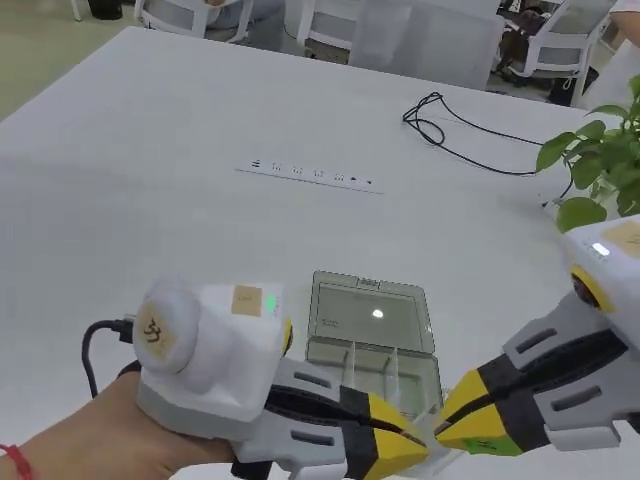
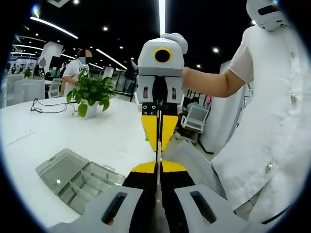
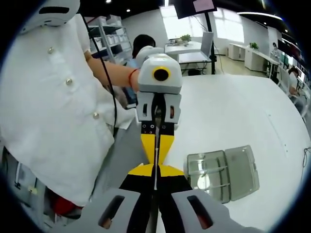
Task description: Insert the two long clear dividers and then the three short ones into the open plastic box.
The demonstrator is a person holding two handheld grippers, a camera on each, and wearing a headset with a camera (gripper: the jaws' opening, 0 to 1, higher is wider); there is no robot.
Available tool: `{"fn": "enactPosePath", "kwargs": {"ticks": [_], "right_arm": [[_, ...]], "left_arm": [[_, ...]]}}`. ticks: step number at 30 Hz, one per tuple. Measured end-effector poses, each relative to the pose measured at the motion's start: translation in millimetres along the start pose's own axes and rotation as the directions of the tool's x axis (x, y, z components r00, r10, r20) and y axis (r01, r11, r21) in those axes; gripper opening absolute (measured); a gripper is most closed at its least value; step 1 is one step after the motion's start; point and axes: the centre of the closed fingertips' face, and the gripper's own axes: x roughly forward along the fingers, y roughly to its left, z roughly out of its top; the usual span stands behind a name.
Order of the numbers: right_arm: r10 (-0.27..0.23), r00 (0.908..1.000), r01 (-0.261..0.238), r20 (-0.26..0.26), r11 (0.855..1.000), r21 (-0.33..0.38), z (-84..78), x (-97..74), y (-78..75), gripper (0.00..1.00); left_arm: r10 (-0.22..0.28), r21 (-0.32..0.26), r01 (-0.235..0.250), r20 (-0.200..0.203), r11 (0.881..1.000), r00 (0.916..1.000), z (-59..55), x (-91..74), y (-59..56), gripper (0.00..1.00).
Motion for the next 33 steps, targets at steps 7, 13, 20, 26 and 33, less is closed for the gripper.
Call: {"fn": "enactPosePath", "kwargs": {"ticks": [7,13,20,26,33], "right_arm": [[-0.008,1.0,0.008,-0.005,1.0,-0.003,-0.8,1.2,-2.5,0.03],[-0.013,0.9998,0.013,-0.013,1.0,-0.005,-1.1,2.4,-2.9,0.03],[-0.025,0.9996,0.025,-0.012,1.0,-0.011,1.5,2.2,-3.7,0.03],[-0.041,0.9991,0.041,-0.006,0.999,-0.012,4.5,0.3,-6.1,0.03],[-0.062,0.9981,0.062,-0.005,0.998,-0.015,8.0,-1.8,-10.5,0.03]], "left_arm": [[0.018,-0.006,-0.018,0.0,1.0,0.9998,-0.9,-0.3,1.7,0.0],[0.034,-0.029,-0.034,0.008,0.999,0.9994,-1.2,-2.3,3.0,0.02],[0.068,-0.037,-0.068,0.002,0.997,0.9977,-6.8,-6.9,6.0,0.07],[0.105,-0.036,-0.105,-0.008,0.994,0.9944,-11.7,-14.1,10.5,0.11],[0.17,-0.036,-0.17,-0.015,0.985,0.9854,-18.8,-26.8,18.4,0.18]]}}
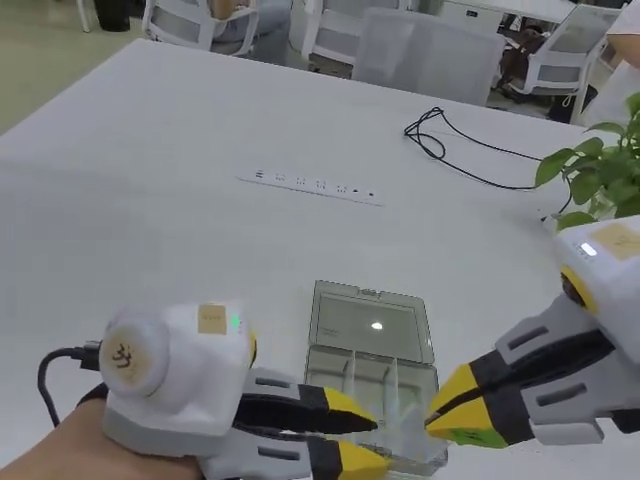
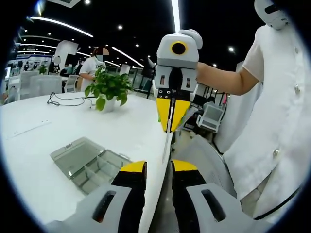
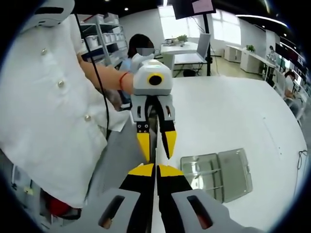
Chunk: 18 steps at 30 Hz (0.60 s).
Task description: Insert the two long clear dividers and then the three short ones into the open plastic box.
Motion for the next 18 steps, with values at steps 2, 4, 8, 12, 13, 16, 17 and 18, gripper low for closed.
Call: {"fn": "enactPosePath", "kwargs": {"ticks": [2,4,8,12,13,16,17,18], "right_arm": [[-0.004,1.0,0.004,-0.001,1.0,0.0,0.7,-0.1,-1.4,0.03],[-0.008,1.0,0.008,0.0,1.0,0.0,1.8,0.1,-3.3,0.03],[-0.018,0.9998,0.018,0.0,1.0,0.0,3.5,1.2,-8.3,0.03],[-0.031,0.9995,0.031,0.003,1.0,0.0,6.0,2.8,-15.7,0.03],[-0.034,0.9994,0.034,0.003,0.999,0.001,6.3,3.2,-17.6,0.03],[-0.051,0.9987,0.051,0.003,0.999,0.004,6.4,4.5,-24.8,0.03],[-0.059,0.9983,0.059,0.004,0.998,0.006,6.7,5.1,-27.9,0.03],[-0.065,0.9979,0.064,0.004,0.998,0.006,6.9,5.4,-30.0,0.03]], "left_arm": [[0.019,0.003,-0.019,-0.007,1.0,0.9998,-3.2,-3.0,3.2,0.21],[0.033,0.006,-0.033,-0.015,0.999,0.9993,-5.8,-5.6,5.3,0.23],[0.055,0.002,-0.055,-0.011,0.999,0.9985,-7.3,-10.3,9.0,0.28],[0.09,0.009,-0.089,-0.025,0.996,0.9957,-13.2,-14.5,15.4,0.37],[0.095,0.009,-0.095,-0.028,0.995,0.9951,-14.6,-15.3,16.6,0.38],[0.114,0.005,-0.114,-0.034,0.993,0.9929,-17.9,-18.1,20.6,0.42],[0.123,0.006,-0.122,-0.031,0.992,0.992,-18.6,-19.3,22.5,0.44],[0.128,0.009,-0.128,-0.029,0.992,0.9914,-19.0,-20.1,23.6,0.46]]}}
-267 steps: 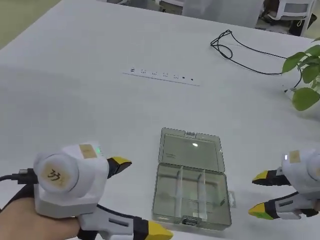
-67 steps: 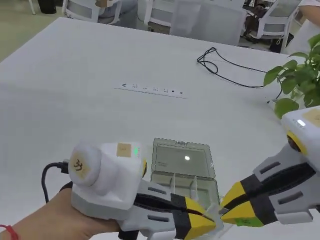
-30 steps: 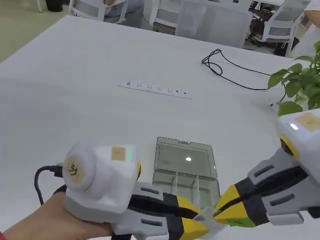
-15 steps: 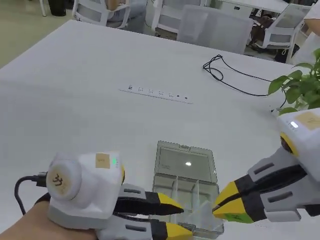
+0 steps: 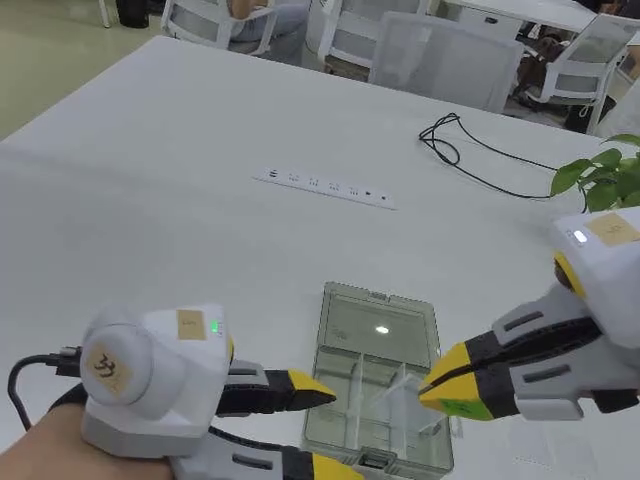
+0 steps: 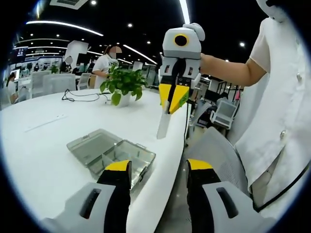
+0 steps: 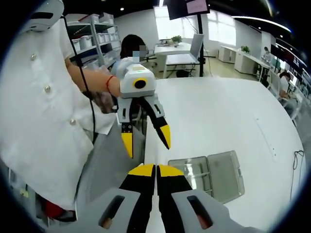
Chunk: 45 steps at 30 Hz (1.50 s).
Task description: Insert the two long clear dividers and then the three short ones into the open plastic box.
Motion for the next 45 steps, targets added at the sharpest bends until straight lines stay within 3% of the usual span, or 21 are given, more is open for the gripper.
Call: {"fn": "enactPosePath", "kwargs": {"ticks": [9,20,30,34,45], "right_arm": [[-0.057,0.9984,0.057,0.007,0.998,0.013,-1.1,5.2,-26.4,0.03],[-0.1,0.9949,0.1,0.009,0.994,0.038,-7.4,21.7,-51.3,0.03],[-0.125,0.9919,0.123,0.024,0.989,0.085,-28.2,49.4,-79.0,0.03],[-0.128,0.9916,0.126,0.016,0.988,0.091,-37.3,60.4,-85.1,0.03],[-0.111,0.9938,0.11,0.007,0.988,0.104,-45.9,73.2,-89.5,0.03]], "left_arm": [[0.046,0.045,-0.045,-0.023,0.998,0.9987,-9.6,-3.9,14.9,0.61],[0.093,0.033,-0.092,-0.041,0.995,0.9948,-19.3,-4.8,33.3,0.86],[0.114,0.057,-0.11,-0.084,0.992,0.9899,-30.2,-1.9,45.4,0.92],[0.128,0.064,-0.121,-0.114,0.991,0.9852,-38.0,-0.6,51.5,0.91],[0.13,0.053,-0.124,-0.132,0.991,0.9827,-45.5,1.1,55.6,0.91]]}}
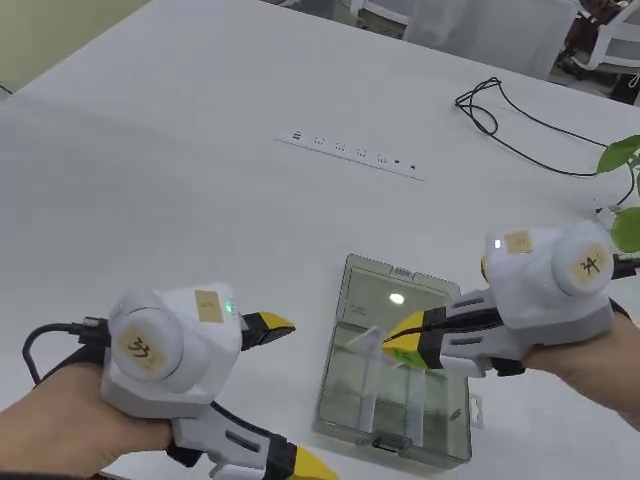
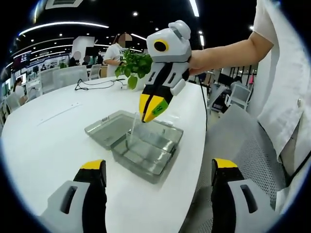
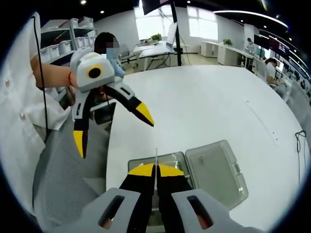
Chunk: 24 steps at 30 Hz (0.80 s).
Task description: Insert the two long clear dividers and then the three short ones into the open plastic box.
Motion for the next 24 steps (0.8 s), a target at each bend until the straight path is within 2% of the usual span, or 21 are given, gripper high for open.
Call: {"fn": "enactPosePath", "kwargs": {"ticks": [12,20,24], "right_arm": [[0.002,0.9997,-0.003,-0.024,1.0,-0.016,-10.7,7.5,-2.1,0.03],[-0.006,0.9999,0.005,-0.009,0.999,-0.044,-8.5,9.3,-3.8,0.03],[-0.003,1.0,0.003,-0.005,0.999,-0.034,-7.4,10.7,-4.4,0.03]], "left_arm": [[0.001,-0.013,-0.001,0.003,1.0,1.0,0.3,0.9,1.6,0.9],[-0.002,-0.021,0.002,0.004,1.0,1.0,-1.0,2.2,0.4,0.9],[-0.003,-0.025,0.003,0.006,1.0,1.0,-0.7,2.4,0.2,0.9]]}}
